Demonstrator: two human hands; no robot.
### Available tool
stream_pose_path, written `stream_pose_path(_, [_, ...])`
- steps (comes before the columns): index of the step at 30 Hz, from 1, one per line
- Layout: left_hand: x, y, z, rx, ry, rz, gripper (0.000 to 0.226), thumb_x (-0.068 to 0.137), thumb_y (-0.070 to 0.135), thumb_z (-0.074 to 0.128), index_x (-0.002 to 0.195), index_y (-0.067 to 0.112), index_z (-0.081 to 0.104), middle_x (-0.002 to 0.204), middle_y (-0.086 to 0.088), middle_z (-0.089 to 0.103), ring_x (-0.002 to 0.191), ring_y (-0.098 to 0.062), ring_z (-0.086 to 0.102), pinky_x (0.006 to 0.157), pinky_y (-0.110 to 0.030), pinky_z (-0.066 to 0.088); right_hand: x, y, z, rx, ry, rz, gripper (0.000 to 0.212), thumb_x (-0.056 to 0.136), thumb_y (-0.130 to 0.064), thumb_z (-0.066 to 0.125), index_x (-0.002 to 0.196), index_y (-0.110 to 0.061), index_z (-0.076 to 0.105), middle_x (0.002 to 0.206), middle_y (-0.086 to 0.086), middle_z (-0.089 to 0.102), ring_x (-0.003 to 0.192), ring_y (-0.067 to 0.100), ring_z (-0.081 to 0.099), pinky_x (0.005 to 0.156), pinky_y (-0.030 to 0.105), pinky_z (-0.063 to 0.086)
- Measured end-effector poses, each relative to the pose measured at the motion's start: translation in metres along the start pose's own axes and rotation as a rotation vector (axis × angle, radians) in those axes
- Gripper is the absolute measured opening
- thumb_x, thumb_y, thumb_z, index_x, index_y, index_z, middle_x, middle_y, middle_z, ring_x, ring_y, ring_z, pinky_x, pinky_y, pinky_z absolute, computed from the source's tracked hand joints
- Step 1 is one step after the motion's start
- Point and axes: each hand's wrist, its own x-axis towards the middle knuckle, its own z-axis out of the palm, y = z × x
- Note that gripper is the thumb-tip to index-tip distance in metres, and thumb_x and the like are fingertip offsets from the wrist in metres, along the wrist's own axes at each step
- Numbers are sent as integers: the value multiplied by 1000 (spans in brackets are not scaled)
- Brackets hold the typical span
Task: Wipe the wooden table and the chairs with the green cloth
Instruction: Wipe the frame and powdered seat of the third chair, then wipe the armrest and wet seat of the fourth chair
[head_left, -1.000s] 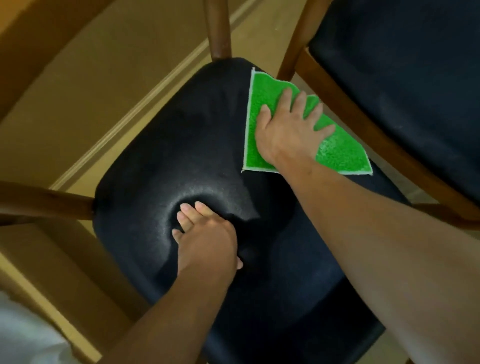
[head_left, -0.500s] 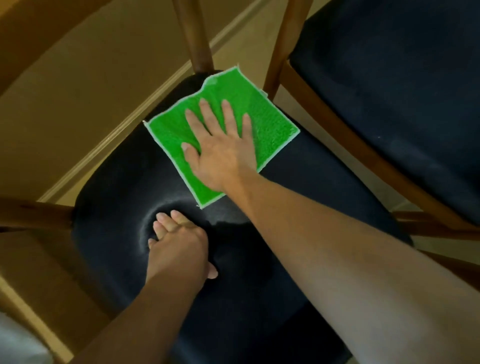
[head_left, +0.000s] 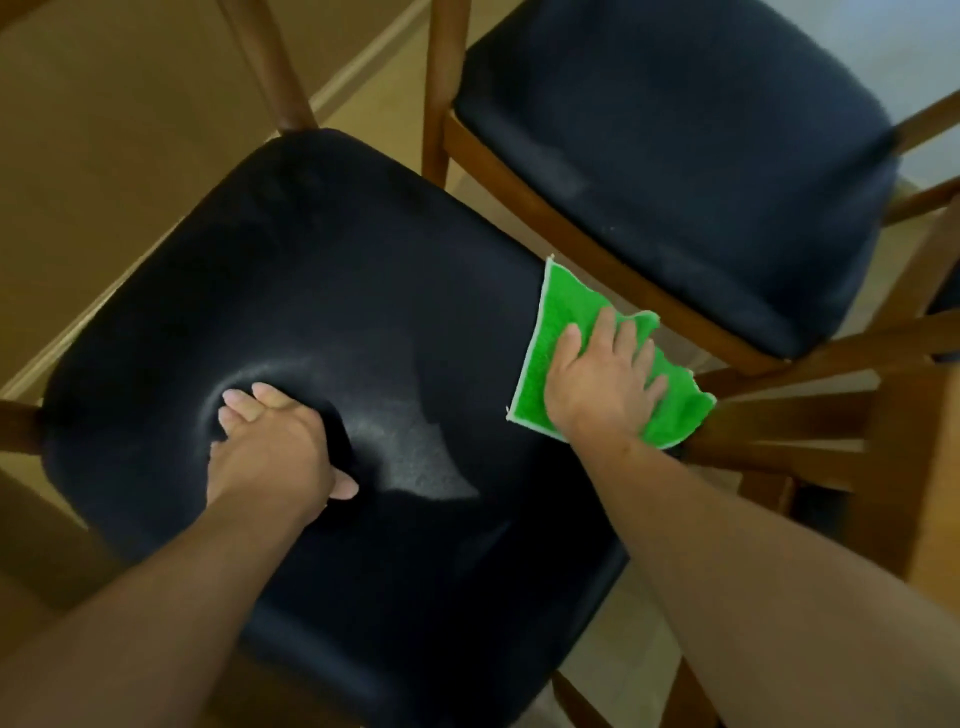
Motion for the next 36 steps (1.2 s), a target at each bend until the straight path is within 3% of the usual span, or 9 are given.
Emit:
stream_pose_path(5, [-23,-15,8,-48,152,103,115,81,56,68,151,0,-5,159,-21,0,147,-31,8,111,-43,30,-67,1,16,42,-76,140,63,103,-48,16,155,-24,-8,163,2,-15,147,40,-12,111,69,5])
stream_pose_path(10, [-66,-22,25,-249,277,283,57,94,42,55,139,9,44,137,-13,51,118,-29,54,94,-38,47,-117,-13,9,121,-211,62,53,106,-37,16,155,-17,13,164,4,-1,147,44,2,112,63,20])
stream_pose_path(12, [-81,-17,24,-503,211,332,42,93,42,57,125,14,60,117,-7,66,103,-24,61,87,-32,49,-133,-23,-8,296,-176,45,47,107,-34,20,138,-10,44,152,13,37,137,41,35,104,49,35])
stream_pose_path(14, [-92,-9,17,-798,62,362,42,92,48,57,121,19,65,114,2,68,99,-14,62,90,-28,46,-148,-33,-32,568,-147,4,39,107,-31,25,107,-8,56,113,17,63,106,36,58,82,38,42])
stream_pose_path(17, [-108,10,-2,-1025,-82,444,38,89,55,55,111,27,69,105,8,70,98,-11,65,90,-33,50,-162,-35,-64,888,-164,-46,39,106,-34,27,93,-12,56,88,6,62,81,22,59,72,33,44])
stream_pose_path(21, [-145,39,-23,-1159,-169,603,26,91,47,56,104,28,70,95,9,73,90,-3,68,76,-24,50,-173,-14,-97,1158,-162,-16,37,100,-46,31,90,-27,60,88,-1,67,86,15,66,83,49,55])
stream_pose_path(25, [-194,67,-23,-1290,-230,675,35,83,47,64,102,19,68,98,-2,72,93,-19,69,81,-40,56,-191,27,-147,1258,-15,-66,40,104,-37,35,72,-20,53,64,-8,54,62,7,53,64,34,46])
stream_pose_path(31, [-272,108,-9,-1251,-320,1003,40,72,44,71,95,13,63,81,-2,71,72,-14,69,59,-28,53,-226,116,-201,1470,262,-127,42,105,-32,33,90,-1,57,78,18,59,69,29,57,63,42,49])
stream_pose_path(36, [-309,138,17,-961,-229,1272,39,80,50,65,96,14,65,86,-10,69,80,-25,67,69,-47,56,-272,181,-211,1304,436,-158,36,103,-34,35,81,-15,56,67,7,53,55,16,49,47,26,42])
